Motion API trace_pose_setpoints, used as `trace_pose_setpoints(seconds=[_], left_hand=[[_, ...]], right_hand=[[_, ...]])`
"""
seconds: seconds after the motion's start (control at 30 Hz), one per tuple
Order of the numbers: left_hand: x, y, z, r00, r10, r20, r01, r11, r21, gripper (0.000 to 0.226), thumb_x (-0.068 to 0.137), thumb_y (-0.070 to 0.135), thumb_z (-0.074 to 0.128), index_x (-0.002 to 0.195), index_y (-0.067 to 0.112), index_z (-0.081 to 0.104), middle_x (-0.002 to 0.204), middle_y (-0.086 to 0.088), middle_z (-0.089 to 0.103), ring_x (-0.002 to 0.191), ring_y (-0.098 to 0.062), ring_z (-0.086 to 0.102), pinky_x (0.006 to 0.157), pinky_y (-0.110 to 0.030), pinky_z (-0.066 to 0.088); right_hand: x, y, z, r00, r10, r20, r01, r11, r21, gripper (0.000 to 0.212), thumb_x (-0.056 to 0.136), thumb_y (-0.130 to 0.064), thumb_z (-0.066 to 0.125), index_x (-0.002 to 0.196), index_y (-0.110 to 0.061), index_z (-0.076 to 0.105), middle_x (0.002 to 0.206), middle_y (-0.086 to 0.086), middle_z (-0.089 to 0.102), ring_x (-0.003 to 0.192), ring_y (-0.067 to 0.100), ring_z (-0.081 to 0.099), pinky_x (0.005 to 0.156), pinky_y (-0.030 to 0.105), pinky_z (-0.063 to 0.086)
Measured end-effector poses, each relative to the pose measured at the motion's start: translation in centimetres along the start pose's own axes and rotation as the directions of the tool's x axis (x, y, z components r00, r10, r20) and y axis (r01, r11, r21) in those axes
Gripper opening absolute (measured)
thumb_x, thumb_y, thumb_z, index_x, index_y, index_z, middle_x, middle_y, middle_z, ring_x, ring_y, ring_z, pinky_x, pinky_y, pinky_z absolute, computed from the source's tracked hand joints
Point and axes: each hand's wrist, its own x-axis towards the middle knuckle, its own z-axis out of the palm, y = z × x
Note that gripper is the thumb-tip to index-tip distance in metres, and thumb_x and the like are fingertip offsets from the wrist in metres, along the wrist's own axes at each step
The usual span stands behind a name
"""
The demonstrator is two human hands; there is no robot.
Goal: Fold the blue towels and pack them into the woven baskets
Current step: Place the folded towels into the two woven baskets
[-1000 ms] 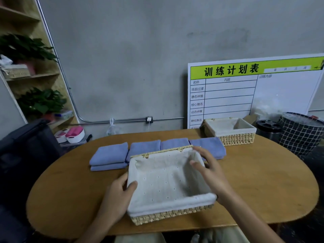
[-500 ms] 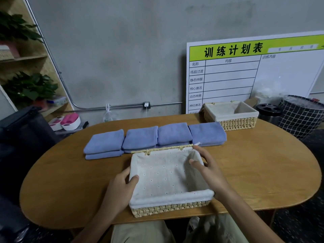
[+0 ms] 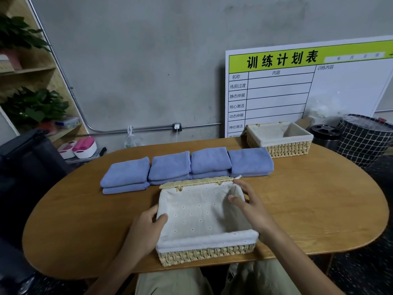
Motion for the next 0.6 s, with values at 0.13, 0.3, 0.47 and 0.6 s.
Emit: trace_pose_setpoints(seconds=[0.13, 0.3, 0.47, 0.6], left_hand=[[0.3, -0.1, 0.1, 1.000, -0.001, -0.005, 0.000, 1.000, -0.015, 0.026, 0.100, 0.019, 0.053, 0.108, 0.036, 0.070, 0.085, 0.006, 0.075, 0.077, -0.023, 0.069, 0.062, -0.029, 0.043], [1.3, -0.3, 0.4, 1.000, 0.012, -0.029, -0.011, 1.000, 0.019, 0.023, 0.100, 0.017, 0.052, 0.097, 0.031, 0.071, 0.057, 0.012, 0.062, 0.049, -0.007, 0.051, 0.048, -0.018, 0.030], [2.1, -0.2, 0.4, 1.000, -0.002, -0.024, 0.002, 1.000, 0.015, 0.024, 0.100, 0.020, 0.053, 0.105, 0.037, 0.070, 0.078, 0.006, 0.074, 0.066, -0.016, 0.066, 0.055, -0.023, 0.040], [2.4, 0.0, 0.5, 0.999, 0.005, -0.039, -0.004, 0.999, 0.037, 0.024, 0.099, 0.019, 0.053, 0.105, 0.033, 0.072, 0.073, 0.011, 0.072, 0.061, -0.009, 0.063, 0.048, -0.016, 0.035]], right_hand=[[0.2, -0.1, 0.0, 1.000, 0.005, 0.005, -0.005, 1.000, -0.020, 0.041, 0.097, -0.022, 0.061, 0.134, -0.033, 0.049, 0.116, -0.035, 0.046, 0.087, -0.027, 0.050, 0.066, 0.004, 0.043], [1.0, 0.1, 0.0, 1.000, 0.008, -0.009, -0.008, 1.000, -0.012, 0.043, 0.096, -0.022, 0.063, 0.134, -0.035, 0.050, 0.116, -0.035, 0.047, 0.097, -0.016, 0.049, 0.071, 0.010, 0.042], [1.8, 0.2, 0.0, 1.000, 0.005, -0.012, -0.005, 1.000, -0.017, 0.043, 0.096, -0.022, 0.064, 0.134, -0.035, 0.050, 0.116, -0.034, 0.048, 0.100, -0.010, 0.051, 0.072, 0.013, 0.043], [2.4, 0.3, 0.0, 1.000, 0.004, -0.006, -0.004, 1.000, -0.015, 0.043, 0.095, -0.020, 0.064, 0.134, -0.034, 0.051, 0.116, -0.034, 0.049, 0.094, -0.018, 0.052, 0.068, 0.007, 0.044]])
